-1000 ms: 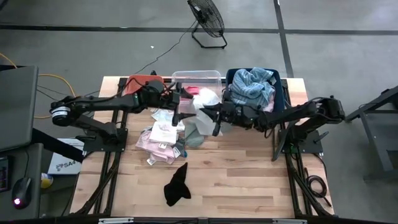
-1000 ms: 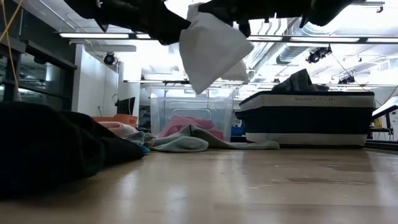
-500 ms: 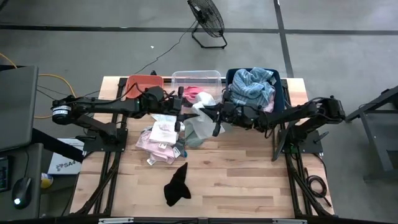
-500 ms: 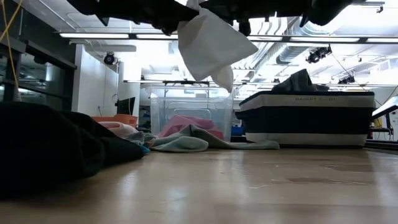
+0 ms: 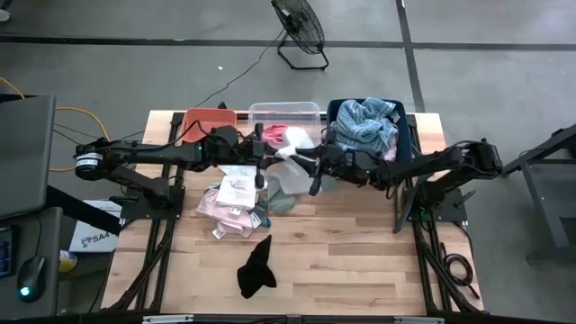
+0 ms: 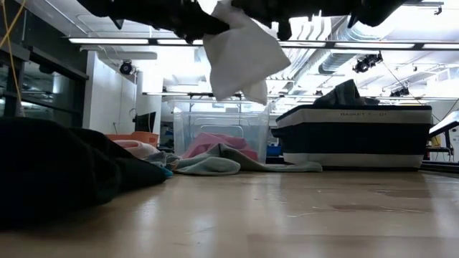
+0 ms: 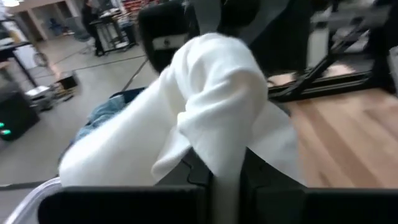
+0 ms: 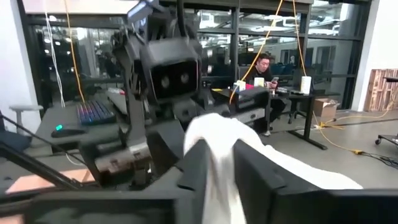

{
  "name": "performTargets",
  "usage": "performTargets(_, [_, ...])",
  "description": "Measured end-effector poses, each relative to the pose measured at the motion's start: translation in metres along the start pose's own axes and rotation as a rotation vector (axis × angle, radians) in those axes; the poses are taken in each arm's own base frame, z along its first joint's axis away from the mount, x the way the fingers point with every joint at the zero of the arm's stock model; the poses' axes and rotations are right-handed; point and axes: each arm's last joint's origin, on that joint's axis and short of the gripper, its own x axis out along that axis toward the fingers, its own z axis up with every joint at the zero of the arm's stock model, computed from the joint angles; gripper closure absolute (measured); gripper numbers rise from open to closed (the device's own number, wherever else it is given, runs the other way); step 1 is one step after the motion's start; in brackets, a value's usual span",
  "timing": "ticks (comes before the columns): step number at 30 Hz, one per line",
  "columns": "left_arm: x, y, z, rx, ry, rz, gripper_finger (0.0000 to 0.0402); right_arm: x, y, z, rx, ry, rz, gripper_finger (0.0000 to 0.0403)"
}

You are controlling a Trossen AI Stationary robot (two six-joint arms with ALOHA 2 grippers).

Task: Pick & Place Cloths
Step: Put the white underwear into the transparent bin

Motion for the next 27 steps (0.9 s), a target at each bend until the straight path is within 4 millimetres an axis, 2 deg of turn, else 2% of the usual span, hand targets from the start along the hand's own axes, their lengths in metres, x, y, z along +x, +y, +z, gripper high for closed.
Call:
performTargets(6, [0.0, 0.004, -0.002, 0.087, 0.059, 0.153, 0.0382, -0.008, -0.003, 0.011, 0.043, 0.024, -0.012, 0.0221])
performTargets(11, [-0.001, 0.013, 0.013, 0.21, 0.132, 0.311, 0.0382, -0.012, -0.004, 0.013, 0.044, 0.071, -0.003, 0.0162])
performTargets(18, [-0.004, 0.024, 0.034, 0.379, 0.194, 0.49, 0.0382, -0.013, -0.003, 0.013, 0.054, 0.082, 0.001, 0.0149])
performTargets(22, [-0.007, 0.036, 0.028, 0.434, 0.298, 0.593, 0.0382, -0.013, -0.002, 0.013, 0.053, 0.086, 0.002, 0.015])
performTargets(27, [-0.012, 0.062, 0.014, 0.36, 0.364, 0.652, 0.0382, -0.014, -0.002, 0.011, 0.048, 0.106, 0.0, 0.0151])
